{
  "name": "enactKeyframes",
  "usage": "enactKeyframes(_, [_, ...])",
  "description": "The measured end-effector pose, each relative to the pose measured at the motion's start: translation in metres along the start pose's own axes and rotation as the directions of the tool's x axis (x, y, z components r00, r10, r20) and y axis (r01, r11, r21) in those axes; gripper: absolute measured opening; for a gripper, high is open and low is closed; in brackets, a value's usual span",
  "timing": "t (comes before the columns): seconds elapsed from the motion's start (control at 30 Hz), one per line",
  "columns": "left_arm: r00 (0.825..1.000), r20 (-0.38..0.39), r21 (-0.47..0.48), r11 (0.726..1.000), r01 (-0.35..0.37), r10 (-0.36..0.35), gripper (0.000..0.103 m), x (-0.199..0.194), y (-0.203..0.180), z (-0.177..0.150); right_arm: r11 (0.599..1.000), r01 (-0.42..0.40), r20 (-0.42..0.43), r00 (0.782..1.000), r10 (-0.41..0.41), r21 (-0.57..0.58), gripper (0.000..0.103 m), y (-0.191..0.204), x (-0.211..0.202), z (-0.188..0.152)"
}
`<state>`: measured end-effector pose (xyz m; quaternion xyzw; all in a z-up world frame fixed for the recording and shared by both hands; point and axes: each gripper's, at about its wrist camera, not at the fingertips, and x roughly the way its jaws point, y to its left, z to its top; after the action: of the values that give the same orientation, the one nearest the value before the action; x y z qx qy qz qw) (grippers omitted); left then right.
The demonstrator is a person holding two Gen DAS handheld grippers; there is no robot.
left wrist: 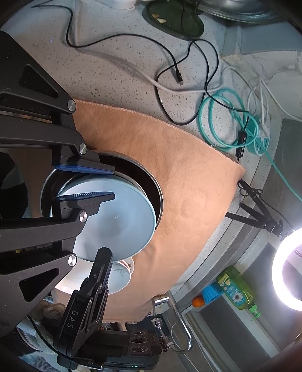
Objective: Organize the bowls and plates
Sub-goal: 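Carry the light blue bowl with both tools and lower it into the steel bowls, then grip the rim of the nested bowl stack with both tools and lift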
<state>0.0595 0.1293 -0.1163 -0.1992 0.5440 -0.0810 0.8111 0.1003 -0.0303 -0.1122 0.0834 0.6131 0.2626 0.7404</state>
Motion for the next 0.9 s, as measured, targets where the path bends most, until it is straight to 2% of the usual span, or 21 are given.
enactKeyframes(0.23, [0.999,0.037,-0.007,1.000,-0.011,0.011,0.013,-0.013,0.004,0.001,1.000,-0.019,0.022,1.000,0.019,-0.004,0.013,-0.001,-0.009,-0.003])
enactKeyframes(0.53, [0.995,0.097,-0.040,0.999,-0.008,0.011,0.013,-0.032,0.014,-0.008,0.999,-0.040,0.101,0.994,0.038,0.011,0.013,-0.010,-0.035,-0.008])
enactKeyframes(0.7, [0.996,0.085,-0.072,0.997,0.002,0.005,0.013,-0.028,0.022,-0.014,0.998,-0.035,0.113,0.993,0.029,0.047,0.013,-0.022,-0.036,-0.009])
enactKeyframes(0.9, [0.998,0.057,-0.090,0.996,0.020,-0.015,0.013,-0.018,0.026,-0.019,0.996,-0.047,0.086,0.995,0.041,0.069,0.013,-0.028,-0.024,-0.010])
